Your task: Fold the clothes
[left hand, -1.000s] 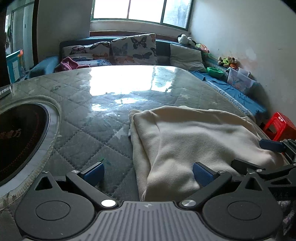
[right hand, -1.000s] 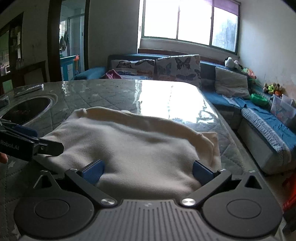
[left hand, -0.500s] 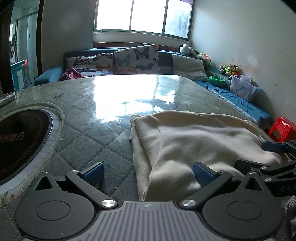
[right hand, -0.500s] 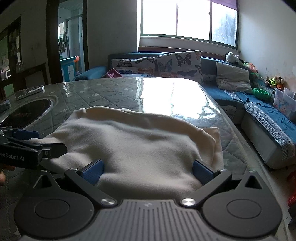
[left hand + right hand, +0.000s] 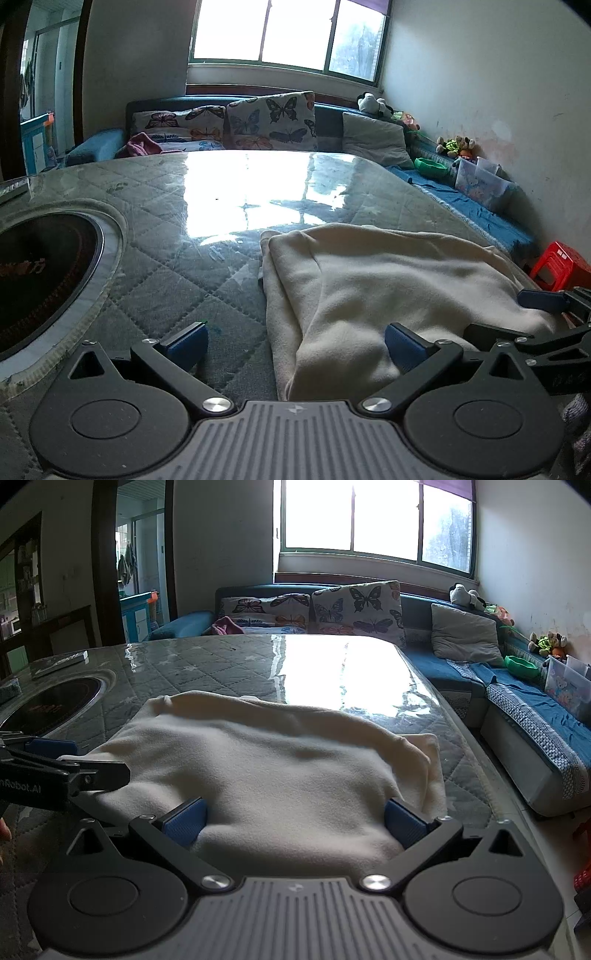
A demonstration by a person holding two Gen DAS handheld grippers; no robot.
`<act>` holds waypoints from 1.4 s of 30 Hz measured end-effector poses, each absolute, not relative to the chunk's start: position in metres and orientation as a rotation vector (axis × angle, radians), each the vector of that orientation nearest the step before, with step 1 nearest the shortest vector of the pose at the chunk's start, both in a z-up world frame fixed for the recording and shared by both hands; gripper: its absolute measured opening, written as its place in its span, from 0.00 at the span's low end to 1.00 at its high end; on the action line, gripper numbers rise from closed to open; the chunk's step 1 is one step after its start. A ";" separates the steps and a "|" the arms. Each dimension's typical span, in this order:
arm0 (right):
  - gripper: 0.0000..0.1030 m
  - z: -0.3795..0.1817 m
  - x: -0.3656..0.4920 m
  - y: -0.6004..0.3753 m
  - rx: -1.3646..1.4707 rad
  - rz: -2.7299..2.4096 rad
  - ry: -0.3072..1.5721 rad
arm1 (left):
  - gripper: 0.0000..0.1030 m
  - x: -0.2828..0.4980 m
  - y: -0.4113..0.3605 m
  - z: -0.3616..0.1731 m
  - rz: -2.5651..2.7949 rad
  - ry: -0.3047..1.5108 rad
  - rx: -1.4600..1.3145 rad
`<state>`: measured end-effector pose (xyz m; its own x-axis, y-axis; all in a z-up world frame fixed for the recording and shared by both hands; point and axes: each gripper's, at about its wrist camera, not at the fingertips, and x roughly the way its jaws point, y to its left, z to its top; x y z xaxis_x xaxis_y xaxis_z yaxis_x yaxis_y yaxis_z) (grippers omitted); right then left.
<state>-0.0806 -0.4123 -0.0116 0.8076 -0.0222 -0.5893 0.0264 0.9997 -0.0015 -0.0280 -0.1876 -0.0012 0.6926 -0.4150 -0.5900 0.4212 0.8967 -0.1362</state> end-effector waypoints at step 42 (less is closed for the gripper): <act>1.00 -0.011 -0.079 -0.411 0.005 -0.026 0.634 | 1.00 -0.026 -0.193 0.000 -0.462 0.660 0.029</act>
